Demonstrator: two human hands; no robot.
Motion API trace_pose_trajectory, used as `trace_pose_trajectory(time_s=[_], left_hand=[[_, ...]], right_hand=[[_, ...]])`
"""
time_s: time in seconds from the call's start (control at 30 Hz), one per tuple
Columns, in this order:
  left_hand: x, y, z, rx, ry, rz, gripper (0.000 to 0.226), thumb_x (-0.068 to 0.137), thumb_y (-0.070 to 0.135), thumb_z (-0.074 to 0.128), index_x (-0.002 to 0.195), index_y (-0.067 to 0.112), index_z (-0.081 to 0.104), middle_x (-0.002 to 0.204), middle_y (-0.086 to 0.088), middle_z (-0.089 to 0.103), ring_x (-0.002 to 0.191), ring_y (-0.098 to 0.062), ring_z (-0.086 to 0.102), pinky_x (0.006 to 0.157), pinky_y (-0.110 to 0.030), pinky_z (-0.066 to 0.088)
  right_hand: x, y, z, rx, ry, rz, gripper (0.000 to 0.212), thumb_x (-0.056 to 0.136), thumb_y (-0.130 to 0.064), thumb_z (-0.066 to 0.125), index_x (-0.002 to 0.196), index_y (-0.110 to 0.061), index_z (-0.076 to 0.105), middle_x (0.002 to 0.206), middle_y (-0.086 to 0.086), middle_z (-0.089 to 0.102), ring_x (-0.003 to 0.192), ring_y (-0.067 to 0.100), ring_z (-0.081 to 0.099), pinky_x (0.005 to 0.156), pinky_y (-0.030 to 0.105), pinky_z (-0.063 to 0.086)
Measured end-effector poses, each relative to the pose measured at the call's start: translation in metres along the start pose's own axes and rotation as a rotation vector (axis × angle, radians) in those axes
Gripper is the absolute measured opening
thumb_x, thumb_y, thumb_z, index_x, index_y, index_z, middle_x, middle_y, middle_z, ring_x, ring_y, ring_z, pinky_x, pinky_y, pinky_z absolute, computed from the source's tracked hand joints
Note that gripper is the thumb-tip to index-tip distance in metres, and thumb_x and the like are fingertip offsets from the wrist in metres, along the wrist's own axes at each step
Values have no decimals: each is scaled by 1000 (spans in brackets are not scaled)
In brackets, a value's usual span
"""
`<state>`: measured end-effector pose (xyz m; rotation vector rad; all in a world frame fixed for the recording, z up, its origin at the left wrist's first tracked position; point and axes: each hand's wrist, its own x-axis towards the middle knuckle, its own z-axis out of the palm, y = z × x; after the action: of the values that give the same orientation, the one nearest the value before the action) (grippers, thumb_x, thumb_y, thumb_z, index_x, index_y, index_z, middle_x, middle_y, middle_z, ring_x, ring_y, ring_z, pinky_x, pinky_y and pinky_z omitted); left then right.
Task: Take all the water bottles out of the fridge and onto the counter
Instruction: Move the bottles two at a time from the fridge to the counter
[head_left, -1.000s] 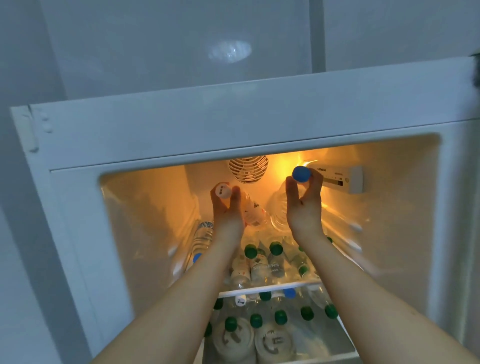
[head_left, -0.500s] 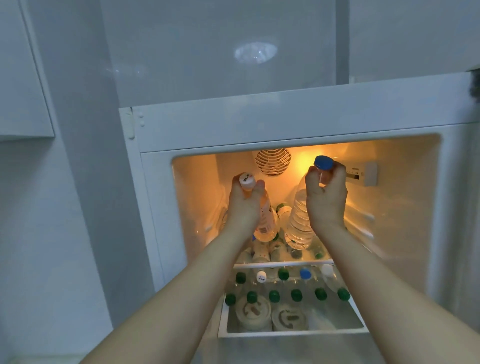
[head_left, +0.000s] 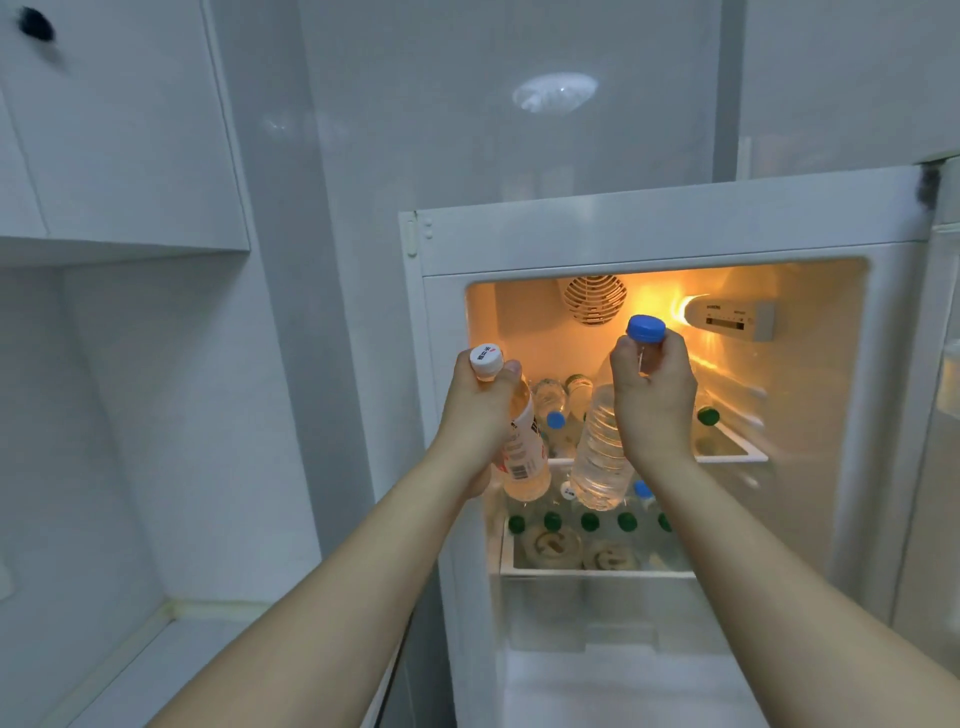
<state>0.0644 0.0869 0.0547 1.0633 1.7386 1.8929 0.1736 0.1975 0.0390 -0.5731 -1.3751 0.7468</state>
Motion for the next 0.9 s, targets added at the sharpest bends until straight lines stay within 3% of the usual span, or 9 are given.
trace_pose_trajectory(time_s=[0.2,0.27,0.4,0.47,0.63,0.8,0.9], left_hand=[[-59,9,-60,5,29,-16,11,99,34,50,108,29,49,102,0,61,94,-25,61,84,-58,52],[-76,10,-80,5,40,-49,13,98,36,52,109,30,51,104,0,63,98,-27,62,84,-58,51],[-112,5,-119,24,89,-109,20,97,36,55,114,27,52,103,4,63,92,-20,62,74,-44,51],[-129,1,-135,55,115,-120,18,98,34,53,114,26,52,99,6,62,86,-15,60,70,-38,48],[-181,-30,-172,78,316,-214,16,99,34,53,114,27,53,101,8,62,86,-13,58,73,-38,47],[-233,-57,-193,118,521,-331,15,97,36,56,111,30,54,108,5,62,100,-19,60,78,-42,48],[-264,-67,-201,188,617,-375,15,97,36,55,110,30,53,106,5,63,97,-15,60,82,-44,51]], right_hand=[[-59,-44,9,56,-110,44,17,93,-27,55,106,-16,54,86,-11,52,77,1,49,67,18,38],[-75,-56,13,100,-157,81,20,93,-28,56,109,-16,55,90,-12,53,80,0,50,70,19,38],[-112,-75,26,207,-258,206,20,91,-30,59,109,-26,54,107,-4,60,99,10,57,85,25,43],[-131,-82,31,264,-311,246,13,91,-27,60,102,-29,54,103,-7,61,98,9,59,83,22,43],[-188,-72,45,401,-446,380,17,88,-18,65,105,-18,61,88,-9,60,73,-5,56,71,11,43],[-237,-59,60,421,-641,512,19,86,-17,69,102,-23,61,95,-7,65,83,2,61,77,15,44],[-264,-53,68,402,-726,547,22,85,-18,70,104,-22,60,98,-6,65,93,10,62,87,25,47]])
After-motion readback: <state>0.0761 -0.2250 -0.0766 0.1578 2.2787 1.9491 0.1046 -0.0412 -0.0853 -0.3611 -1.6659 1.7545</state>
